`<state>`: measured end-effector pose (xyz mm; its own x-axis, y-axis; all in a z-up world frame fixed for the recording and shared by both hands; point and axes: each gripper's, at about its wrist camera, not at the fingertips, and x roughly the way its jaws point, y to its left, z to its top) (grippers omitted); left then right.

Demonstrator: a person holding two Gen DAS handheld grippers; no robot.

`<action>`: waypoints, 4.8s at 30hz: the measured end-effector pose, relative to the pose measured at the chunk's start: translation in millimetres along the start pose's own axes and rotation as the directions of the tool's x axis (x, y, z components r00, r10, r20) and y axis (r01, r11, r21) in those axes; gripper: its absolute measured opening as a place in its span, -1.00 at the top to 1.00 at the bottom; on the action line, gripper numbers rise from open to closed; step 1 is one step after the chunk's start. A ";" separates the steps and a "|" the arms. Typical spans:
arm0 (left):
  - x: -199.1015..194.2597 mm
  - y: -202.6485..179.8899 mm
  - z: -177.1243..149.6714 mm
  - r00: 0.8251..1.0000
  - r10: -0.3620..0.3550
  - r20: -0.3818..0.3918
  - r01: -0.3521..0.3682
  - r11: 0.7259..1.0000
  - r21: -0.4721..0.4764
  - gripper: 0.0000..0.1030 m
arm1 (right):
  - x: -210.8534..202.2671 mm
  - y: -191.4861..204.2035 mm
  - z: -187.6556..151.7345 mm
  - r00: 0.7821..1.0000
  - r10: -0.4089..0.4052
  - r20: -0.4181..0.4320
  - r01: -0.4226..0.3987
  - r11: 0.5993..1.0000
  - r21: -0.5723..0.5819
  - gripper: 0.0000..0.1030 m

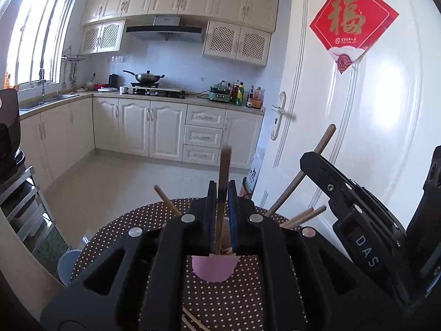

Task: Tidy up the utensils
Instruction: 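Lower both held chopsticks into the pink cup and open both tools, then withdraw both open tools from the cup toward the last two chopsticks, then close the left tool on one chopstick while the right tool grasps the other, then lift both chopsticks upright and carry them over the pink cup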

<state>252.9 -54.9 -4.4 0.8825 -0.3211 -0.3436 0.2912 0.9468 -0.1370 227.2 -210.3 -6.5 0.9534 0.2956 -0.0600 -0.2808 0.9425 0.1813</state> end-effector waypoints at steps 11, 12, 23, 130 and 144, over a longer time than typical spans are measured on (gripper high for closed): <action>-12.7 5.9 -6.7 1.000 -0.005 -0.004 0.005 1.000 -0.031 -0.06 | -2.2 0.5 -2.0 0.999 0.002 -0.034 -0.002 1.000 0.013 0.89; -15.2 5.3 -6.8 1.000 0.000 0.002 0.000 1.000 -0.026 -0.06 | -1.7 0.5 -2.4 0.999 0.001 -0.039 0.000 1.000 0.014 0.89; -37.1 9.1 -5.3 1.000 0.016 0.009 -0.016 0.999 -0.033 -0.15 | -5.4 5.8 -7.7 0.995 -0.014 -0.099 0.017 0.999 0.029 0.75; 119.2 134.2 -138.8 0.763 0.108 -0.637 -0.174 0.984 -0.042 0.81 | 106.7 78.5 -169.2 0.629 -0.026 -0.777 -0.168 0.971 -0.168 0.91; 58.7 97.2 -119.9 0.850 0.071 -0.522 -0.109 0.993 -0.043 0.87 | 81.0 61.8 -141.7 0.653 0.116 -0.749 -0.161 0.987 0.013 0.91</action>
<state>288.7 15.8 -149.2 0.5775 -0.2168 -0.7871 0.1771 0.9744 -0.1384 271.5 -106.0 -139.3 0.5071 0.4192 -0.7531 -0.4290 0.8806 0.2013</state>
